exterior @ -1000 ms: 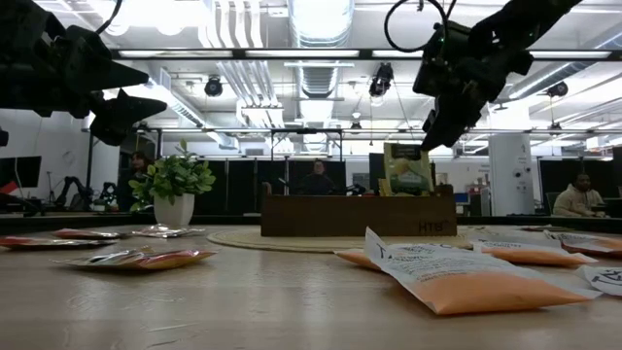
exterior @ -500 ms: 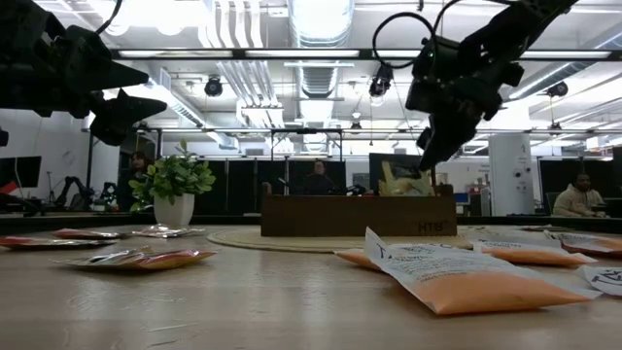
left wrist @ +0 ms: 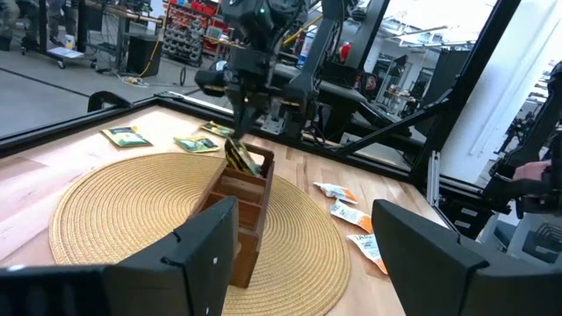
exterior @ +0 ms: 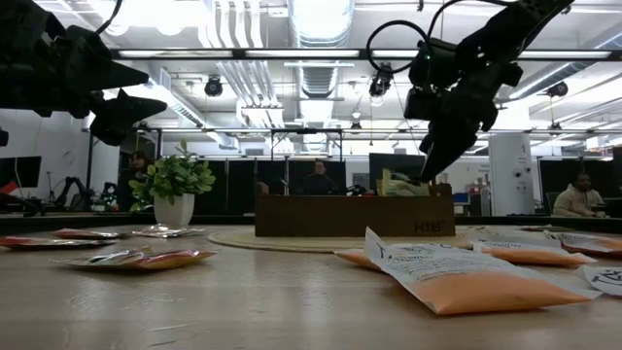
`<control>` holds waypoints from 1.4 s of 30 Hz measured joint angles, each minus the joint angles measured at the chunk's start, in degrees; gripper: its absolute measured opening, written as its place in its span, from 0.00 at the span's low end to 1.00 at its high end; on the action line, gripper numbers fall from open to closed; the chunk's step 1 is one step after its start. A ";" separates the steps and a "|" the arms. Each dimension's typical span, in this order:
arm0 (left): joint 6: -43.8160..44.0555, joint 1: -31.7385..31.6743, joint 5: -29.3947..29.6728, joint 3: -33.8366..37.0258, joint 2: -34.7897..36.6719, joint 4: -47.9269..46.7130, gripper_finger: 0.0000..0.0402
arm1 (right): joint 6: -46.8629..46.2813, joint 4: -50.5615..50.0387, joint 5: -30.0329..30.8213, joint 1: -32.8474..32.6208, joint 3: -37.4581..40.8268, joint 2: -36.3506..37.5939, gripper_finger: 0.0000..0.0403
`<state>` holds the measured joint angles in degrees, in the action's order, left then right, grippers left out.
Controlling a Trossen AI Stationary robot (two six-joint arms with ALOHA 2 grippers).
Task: Pick & Place Tea
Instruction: Put the yellow tea bag into the right section of the wooden organizer
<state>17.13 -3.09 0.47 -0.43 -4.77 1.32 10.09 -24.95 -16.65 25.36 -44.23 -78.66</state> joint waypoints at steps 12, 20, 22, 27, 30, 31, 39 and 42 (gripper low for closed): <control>0.00 0.00 0.00 0.02 0.00 0.00 0.64 | 1.31 -3.23 -4.59 -0.33 -2.07 0.34 0.02; 0.02 0.00 0.00 0.01 0.00 0.00 0.64 | 1.47 -6.60 -4.62 -0.39 -3.28 0.34 0.02; 0.01 0.02 0.00 0.01 0.00 0.00 0.64 | 1.47 -7.55 -4.40 -0.39 -3.28 0.34 0.02; 0.00 0.01 0.00 0.01 0.00 0.00 0.64 | 1.19 -9.27 -4.36 -0.39 -3.28 0.36 0.07; 0.00 0.01 0.00 0.02 0.02 0.00 0.64 | 0.57 -9.31 -4.32 -0.39 -3.26 0.36 0.15; 0.01 0.01 0.00 0.00 0.02 0.01 0.64 | 0.56 -9.30 -4.32 -0.39 -3.27 0.36 0.18; 0.00 0.02 0.00 0.00 0.01 0.02 0.64 | 0.26 -9.18 -4.56 -0.43 -3.27 1.37 0.40; 0.00 0.02 0.00 0.01 0.00 0.02 0.64 | 1.67 -9.13 -8.03 -1.16 -3.76 2.06 0.46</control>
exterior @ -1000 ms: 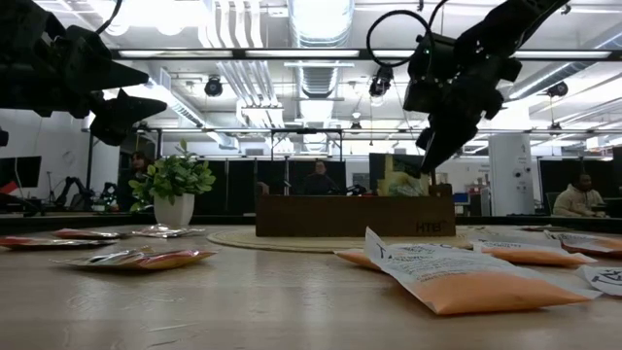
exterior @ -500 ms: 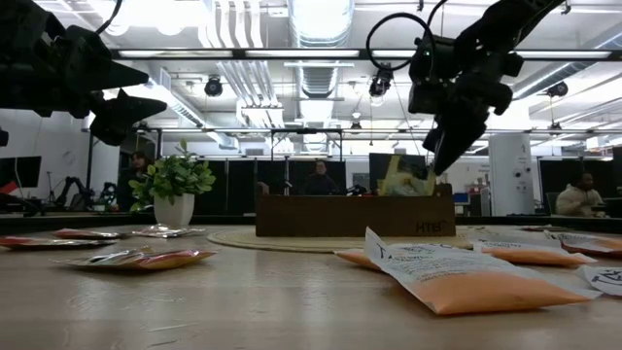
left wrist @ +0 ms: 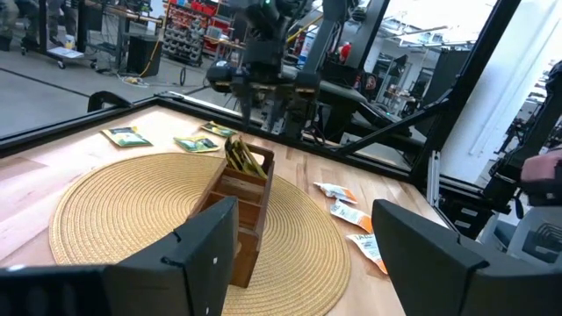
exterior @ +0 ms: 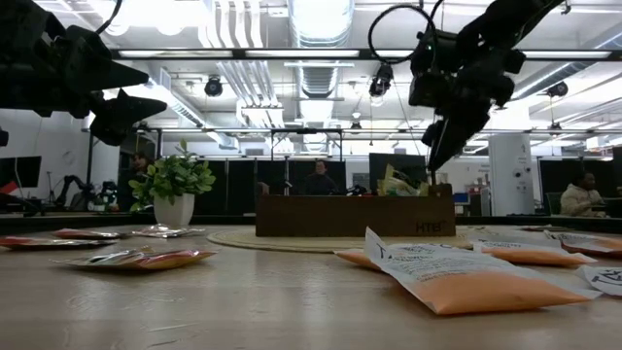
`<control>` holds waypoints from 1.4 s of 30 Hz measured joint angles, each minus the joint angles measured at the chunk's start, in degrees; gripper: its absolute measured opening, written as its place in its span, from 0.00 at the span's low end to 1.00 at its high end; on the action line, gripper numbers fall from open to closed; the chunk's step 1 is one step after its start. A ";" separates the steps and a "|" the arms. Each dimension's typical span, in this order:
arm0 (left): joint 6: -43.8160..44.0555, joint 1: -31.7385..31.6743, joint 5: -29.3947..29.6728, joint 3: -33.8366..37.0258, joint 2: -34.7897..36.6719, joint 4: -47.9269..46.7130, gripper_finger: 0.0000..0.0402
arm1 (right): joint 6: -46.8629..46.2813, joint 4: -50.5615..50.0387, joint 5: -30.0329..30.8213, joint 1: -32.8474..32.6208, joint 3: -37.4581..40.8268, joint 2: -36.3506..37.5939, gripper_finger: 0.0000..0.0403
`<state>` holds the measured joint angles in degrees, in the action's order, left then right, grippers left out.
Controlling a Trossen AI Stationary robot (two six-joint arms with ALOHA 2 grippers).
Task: Pick & Place Tea
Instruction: Put the yellow tea bag into the right section of the wooden organizer
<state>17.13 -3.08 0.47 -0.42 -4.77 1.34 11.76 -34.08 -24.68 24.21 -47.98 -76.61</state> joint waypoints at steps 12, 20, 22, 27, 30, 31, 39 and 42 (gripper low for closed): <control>0.00 -0.01 0.00 0.01 0.00 0.00 0.64 | -0.94 11.11 -9.80 -5.30 -2.34 -2.77 0.46; 0.00 0.00 0.00 -0.01 -0.01 0.00 0.64 | -5.82 12.85 -9.81 -6.64 -3.44 -9.52 0.46; 0.00 -0.01 0.00 -0.01 -0.01 0.00 0.64 | -5.83 12.87 -9.52 -6.60 -4.23 -11.58 0.46; 0.00 0.00 0.00 0.00 -0.01 0.00 0.64 | -5.38 7.78 -5.14 -6.59 -7.76 -16.59 0.44; 0.01 -0.01 0.00 -0.01 -0.01 0.00 0.64 | -4.39 3.15 -2.77 -6.58 -10.14 -19.02 0.43; 0.01 -0.01 0.00 0.01 -0.01 0.00 0.64 | -4.13 2.05 -2.04 -6.58 -10.76 -19.55 0.43; 0.02 0.00 0.00 0.01 -0.01 0.00 0.64 | -0.68 -0.46 -0.63 -6.58 -14.33 -19.71 0.41; 0.00 -0.02 0.00 0.01 0.01 0.00 0.64 | 0.41 -0.38 -0.73 -6.58 -15.45 -18.01 0.41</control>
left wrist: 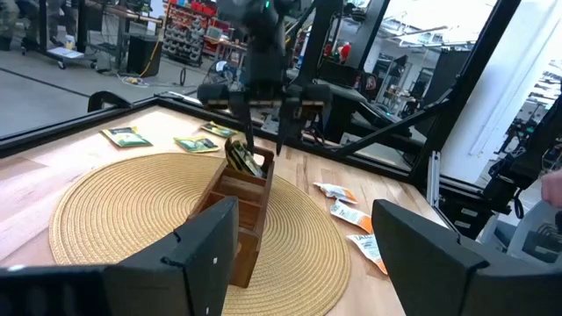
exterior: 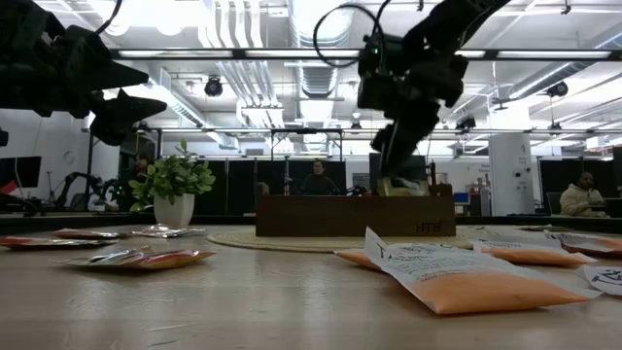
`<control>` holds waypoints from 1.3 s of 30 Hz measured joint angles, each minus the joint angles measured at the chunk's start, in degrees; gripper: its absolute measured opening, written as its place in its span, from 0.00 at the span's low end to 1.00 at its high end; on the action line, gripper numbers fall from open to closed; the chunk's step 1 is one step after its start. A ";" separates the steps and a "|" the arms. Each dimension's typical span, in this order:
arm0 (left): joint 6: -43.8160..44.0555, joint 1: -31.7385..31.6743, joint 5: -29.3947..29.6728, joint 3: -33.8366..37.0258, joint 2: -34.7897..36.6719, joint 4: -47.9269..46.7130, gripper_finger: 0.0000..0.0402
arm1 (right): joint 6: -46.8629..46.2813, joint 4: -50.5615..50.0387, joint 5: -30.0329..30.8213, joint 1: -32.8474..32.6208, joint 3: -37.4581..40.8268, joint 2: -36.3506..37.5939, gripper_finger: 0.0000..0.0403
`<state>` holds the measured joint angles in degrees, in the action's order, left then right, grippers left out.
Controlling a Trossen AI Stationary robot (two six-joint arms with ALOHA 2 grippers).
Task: Pick & Place Tea
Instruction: Put the yellow tea bag into the right section of the wooden organizer
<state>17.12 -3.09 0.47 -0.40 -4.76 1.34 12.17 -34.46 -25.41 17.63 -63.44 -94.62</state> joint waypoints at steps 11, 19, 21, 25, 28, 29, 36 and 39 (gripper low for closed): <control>0.01 0.02 0.00 -0.02 -0.01 -0.01 0.64 | 0.28 -1.38 2.91 4.68 0.58 7.21 0.37; 0.01 0.01 0.00 -0.01 -0.04 0.00 0.64 | -2.28 -4.85 4.58 16.45 1.86 13.86 0.34; 0.00 0.00 0.00 0.00 -0.04 0.00 0.64 | -5.65 -4.63 4.78 20.19 1.86 14.54 0.34; 0.01 0.00 0.00 -0.02 -0.04 0.01 0.64 | -13.57 -2.50 4.81 27.35 1.86 14.35 0.33; 0.00 0.02 0.00 0.00 -0.04 0.02 0.64 | -18.85 -2.00 4.77 31.87 1.86 13.17 0.33; 0.00 0.00 0.00 0.00 -0.04 0.02 0.64 | -20.37 -1.96 4.74 33.10 1.86 12.68 0.34; 0.00 0.00 0.00 0.00 -0.04 0.02 0.64 | -25.74 -1.42 3.17 40.27 1.86 8.05 0.39; 0.00 0.00 0.00 0.00 -0.04 0.02 0.64 | -26.19 -1.35 2.23 41.66 1.59 5.07 0.43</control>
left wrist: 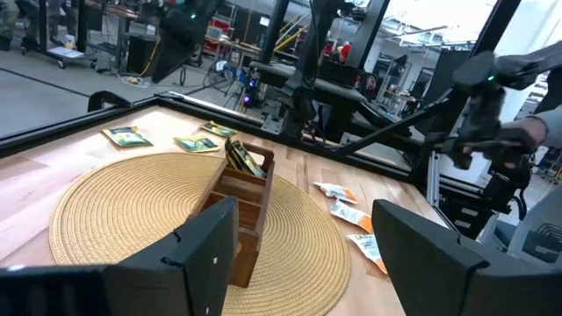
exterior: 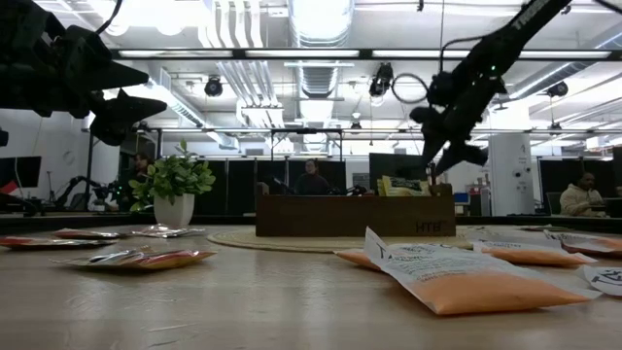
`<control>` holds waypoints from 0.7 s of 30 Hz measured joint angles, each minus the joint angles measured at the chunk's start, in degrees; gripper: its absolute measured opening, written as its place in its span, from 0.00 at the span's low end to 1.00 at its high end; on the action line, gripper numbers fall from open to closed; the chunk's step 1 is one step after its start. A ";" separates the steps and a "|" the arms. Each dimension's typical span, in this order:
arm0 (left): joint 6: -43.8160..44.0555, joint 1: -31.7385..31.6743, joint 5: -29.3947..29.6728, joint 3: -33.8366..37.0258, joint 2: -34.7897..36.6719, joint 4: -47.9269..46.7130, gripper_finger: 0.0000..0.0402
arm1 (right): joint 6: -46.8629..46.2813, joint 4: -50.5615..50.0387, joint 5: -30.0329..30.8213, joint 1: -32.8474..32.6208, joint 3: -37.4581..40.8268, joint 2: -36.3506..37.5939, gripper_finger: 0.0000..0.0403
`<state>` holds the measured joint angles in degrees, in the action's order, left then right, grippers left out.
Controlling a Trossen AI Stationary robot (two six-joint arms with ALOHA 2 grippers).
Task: Pick & Place Tea
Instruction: Put the yellow tea bag into the right section of the wooden organizer
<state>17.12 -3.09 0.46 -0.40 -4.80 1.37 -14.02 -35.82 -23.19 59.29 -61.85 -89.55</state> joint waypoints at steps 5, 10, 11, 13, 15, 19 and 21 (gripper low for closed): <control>0.00 0.02 0.00 -0.01 0.00 0.00 0.64 | -1.65 0.18 -1.13 1.19 -2.61 -6.13 0.54; 0.01 0.01 0.00 -0.01 0.00 0.00 0.64 | -2.10 0.07 -0.84 2.29 -6.62 -12.10 0.63; 0.02 0.02 0.00 -0.02 0.00 0.02 0.64 | -2.12 -0.03 -0.85 2.43 -7.43 -13.16 0.64; 0.01 0.01 0.00 -0.02 0.00 0.00 0.64 | -2.35 -0.48 -0.83 2.66 -8.66 -14.94 0.66; 0.00 0.01 0.00 -0.01 0.00 0.00 0.64 | -2.46 -0.70 -0.82 2.68 -9.76 -16.59 0.66; 0.00 0.00 0.00 -0.02 0.00 0.02 0.64 | -2.41 -2.44 -0.81 2.64 -11.43 -19.66 0.65; 0.01 0.01 0.00 -0.01 0.00 0.02 0.64 | -2.46 -3.43 -0.82 2.64 -11.88 -21.08 0.63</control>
<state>17.14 -3.08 0.47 -0.41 -4.80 1.39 -16.48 -39.25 -24.01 61.93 -73.72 -110.63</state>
